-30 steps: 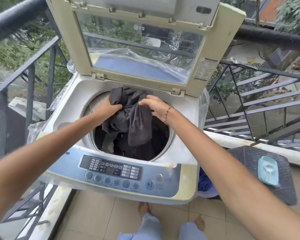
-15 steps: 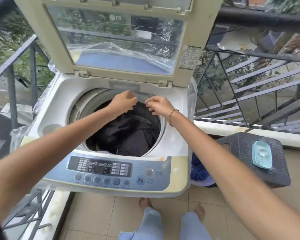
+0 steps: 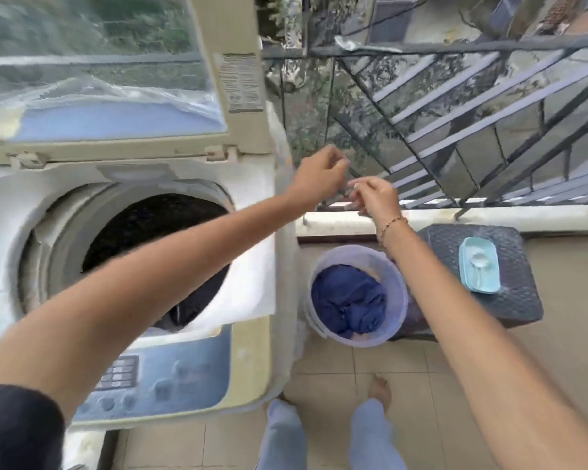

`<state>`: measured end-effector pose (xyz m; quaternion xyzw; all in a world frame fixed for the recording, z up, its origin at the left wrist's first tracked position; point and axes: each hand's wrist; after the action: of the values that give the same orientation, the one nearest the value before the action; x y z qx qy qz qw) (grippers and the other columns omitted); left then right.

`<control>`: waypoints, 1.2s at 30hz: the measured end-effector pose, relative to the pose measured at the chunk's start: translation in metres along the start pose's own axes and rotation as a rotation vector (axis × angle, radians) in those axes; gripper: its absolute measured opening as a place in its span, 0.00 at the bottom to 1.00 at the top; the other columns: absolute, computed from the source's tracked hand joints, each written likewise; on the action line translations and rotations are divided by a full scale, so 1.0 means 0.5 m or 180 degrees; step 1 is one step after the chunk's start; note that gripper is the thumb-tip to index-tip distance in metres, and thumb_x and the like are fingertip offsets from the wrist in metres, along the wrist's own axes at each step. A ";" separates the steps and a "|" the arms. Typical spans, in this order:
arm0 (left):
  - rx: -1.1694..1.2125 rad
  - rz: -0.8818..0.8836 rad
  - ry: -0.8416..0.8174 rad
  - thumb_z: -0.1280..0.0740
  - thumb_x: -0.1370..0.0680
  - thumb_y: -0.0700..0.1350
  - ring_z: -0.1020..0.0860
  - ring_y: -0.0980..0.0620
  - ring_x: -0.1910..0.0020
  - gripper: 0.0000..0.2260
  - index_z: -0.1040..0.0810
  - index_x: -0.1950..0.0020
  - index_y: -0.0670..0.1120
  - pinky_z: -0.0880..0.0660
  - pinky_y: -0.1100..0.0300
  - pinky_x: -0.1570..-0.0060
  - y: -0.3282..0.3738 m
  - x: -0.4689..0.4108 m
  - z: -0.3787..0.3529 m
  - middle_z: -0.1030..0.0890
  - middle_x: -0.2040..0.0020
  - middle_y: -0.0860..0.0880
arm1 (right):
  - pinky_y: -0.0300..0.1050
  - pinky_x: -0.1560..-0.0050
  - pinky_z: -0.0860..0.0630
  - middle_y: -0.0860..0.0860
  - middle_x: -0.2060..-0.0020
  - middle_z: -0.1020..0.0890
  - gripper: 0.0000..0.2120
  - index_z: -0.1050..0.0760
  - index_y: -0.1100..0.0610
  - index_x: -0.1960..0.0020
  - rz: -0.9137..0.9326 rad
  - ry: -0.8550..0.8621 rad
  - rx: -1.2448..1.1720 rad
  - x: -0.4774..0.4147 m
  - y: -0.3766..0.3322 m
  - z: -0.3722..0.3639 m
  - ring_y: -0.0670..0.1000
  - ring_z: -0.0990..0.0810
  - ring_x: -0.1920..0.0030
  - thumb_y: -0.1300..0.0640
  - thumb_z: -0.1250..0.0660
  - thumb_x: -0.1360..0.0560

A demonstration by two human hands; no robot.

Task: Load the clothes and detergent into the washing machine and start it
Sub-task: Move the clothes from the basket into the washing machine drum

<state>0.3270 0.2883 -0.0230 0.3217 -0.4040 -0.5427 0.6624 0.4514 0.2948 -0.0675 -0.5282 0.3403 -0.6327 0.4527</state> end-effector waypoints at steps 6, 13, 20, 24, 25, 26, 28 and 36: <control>-0.0394 0.0189 -0.0497 0.42 0.23 0.44 0.18 0.43 0.58 0.10 0.24 0.49 0.42 0.22 0.55 0.57 -0.018 -0.094 -0.276 0.17 0.57 0.42 | 0.31 0.81 0.35 0.53 0.72 0.27 0.14 0.27 0.55 0.65 -0.0784 0.0190 -0.0099 -0.094 0.215 0.141 0.41 0.31 0.84 0.66 0.42 0.23; -0.0633 0.1005 -0.0605 0.43 0.23 0.44 0.21 0.41 0.54 0.08 0.27 0.50 0.42 0.24 0.53 0.54 -0.279 -0.159 -0.504 0.19 0.54 0.42 | 0.31 0.81 0.34 0.53 0.71 0.26 0.10 0.25 0.58 0.61 -0.1360 0.0155 0.0034 -0.173 0.502 0.201 0.40 0.32 0.85 0.64 0.40 0.23; -0.0814 0.2202 -0.0717 0.37 0.25 0.44 0.23 0.37 0.44 0.19 0.30 0.39 0.35 0.25 0.47 0.44 -0.637 -0.118 -0.606 0.22 0.42 0.36 | 0.32 0.79 0.30 0.52 0.71 0.25 0.09 0.27 0.54 0.63 -0.1979 -0.0231 0.0298 -0.200 0.766 0.166 0.42 0.29 0.81 0.61 0.36 0.24; -0.0631 0.2983 -0.0526 0.34 0.26 0.43 0.26 0.37 0.37 0.25 0.33 0.31 0.37 0.27 0.45 0.37 -0.774 -0.069 -0.633 0.27 0.33 0.38 | 0.30 0.80 0.30 0.52 0.70 0.25 0.08 0.28 0.55 0.62 -0.2269 -0.0436 0.0417 -0.200 0.866 0.145 0.40 0.29 0.83 0.61 0.37 0.24; -0.0554 0.3108 -0.0534 0.35 0.25 0.43 0.26 0.37 0.37 0.23 0.33 0.31 0.38 0.27 0.46 0.37 -0.794 -0.060 -0.636 0.26 0.34 0.39 | 0.29 0.80 0.30 0.52 0.70 0.25 0.08 0.27 0.55 0.61 -0.2315 -0.0473 0.0455 -0.202 0.885 0.140 0.40 0.29 0.84 0.61 0.37 0.24; -0.0419 0.3225 -0.0559 0.35 0.24 0.42 0.25 0.38 0.37 0.22 0.32 0.31 0.38 0.27 0.46 0.37 -0.802 -0.054 -0.637 0.25 0.36 0.40 | 0.30 0.80 0.30 0.52 0.69 0.25 0.06 0.27 0.56 0.60 -0.2349 -0.0519 0.0506 -0.204 0.901 0.135 0.40 0.28 0.82 0.61 0.37 0.24; 0.0088 0.3513 -0.0494 0.35 0.24 0.42 0.24 0.39 0.40 0.22 0.35 0.31 0.40 0.24 0.48 0.42 -0.824 -0.049 -0.648 0.25 0.40 0.42 | 0.30 0.78 0.29 0.52 0.69 0.24 0.03 0.26 0.58 0.55 -0.2393 -0.0608 0.0559 -0.208 0.923 0.125 0.45 0.26 0.76 0.60 0.37 0.24; 0.0775 0.3672 0.0104 0.33 0.24 0.41 0.22 0.43 0.57 0.14 0.33 0.42 0.43 0.23 0.60 0.69 -0.888 -0.084 -0.692 0.26 0.45 0.42 | 0.31 0.73 0.26 0.51 0.67 0.23 0.06 0.25 0.59 0.49 -0.2370 -0.0796 0.0664 -0.224 0.969 0.093 0.47 0.27 0.70 0.60 0.39 0.23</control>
<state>0.4255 0.2343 -0.5762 0.1320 -0.5628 -0.0393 0.8150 0.6040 0.2276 -0.5383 -0.6395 0.0021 -0.7154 0.2817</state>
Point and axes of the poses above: each hand's wrist, its own x-axis away from the middle knuckle, its own z-axis out of the back of the hand, y = z × x
